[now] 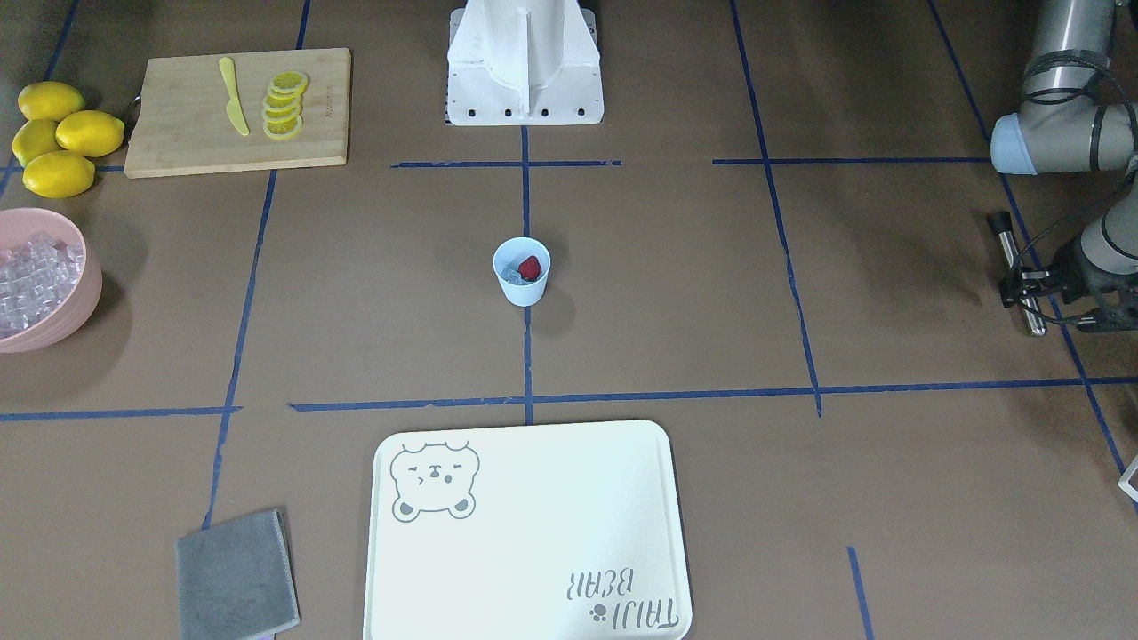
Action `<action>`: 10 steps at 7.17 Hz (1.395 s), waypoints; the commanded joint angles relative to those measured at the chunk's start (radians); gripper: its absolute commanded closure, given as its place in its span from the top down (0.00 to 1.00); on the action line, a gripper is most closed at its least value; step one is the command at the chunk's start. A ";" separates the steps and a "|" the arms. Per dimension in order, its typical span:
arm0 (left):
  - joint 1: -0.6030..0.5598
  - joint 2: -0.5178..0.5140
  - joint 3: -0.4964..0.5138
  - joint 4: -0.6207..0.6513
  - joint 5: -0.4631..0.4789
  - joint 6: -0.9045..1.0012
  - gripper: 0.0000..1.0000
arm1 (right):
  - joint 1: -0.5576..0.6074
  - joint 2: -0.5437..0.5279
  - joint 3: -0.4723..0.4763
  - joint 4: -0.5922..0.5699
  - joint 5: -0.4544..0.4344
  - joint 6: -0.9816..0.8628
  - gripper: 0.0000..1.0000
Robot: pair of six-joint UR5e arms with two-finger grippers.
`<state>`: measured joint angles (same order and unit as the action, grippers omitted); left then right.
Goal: Mash ice and strawberries in cup
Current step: 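Lower the muddler with the left gripper onto the table near the cups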
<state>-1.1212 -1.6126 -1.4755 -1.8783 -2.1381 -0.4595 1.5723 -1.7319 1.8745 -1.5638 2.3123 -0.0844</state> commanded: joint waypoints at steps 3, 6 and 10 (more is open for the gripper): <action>-0.121 0.077 -0.290 0.062 -0.123 0.060 1.00 | 0.000 0.000 -0.014 -0.034 0.001 -0.026 1.00; -0.391 0.083 -0.307 0.287 -0.278 0.374 1.00 | -0.005 0.014 -0.024 -0.148 -0.004 -0.091 1.00; -0.459 0.083 -0.273 0.452 -0.238 0.585 1.00 | -0.015 0.015 -0.049 -0.150 -0.024 -0.091 1.00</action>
<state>-1.5649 -1.5305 -1.7615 -1.4434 -2.3827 0.0706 1.5597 -1.7178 1.8319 -1.7134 2.2962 -0.1747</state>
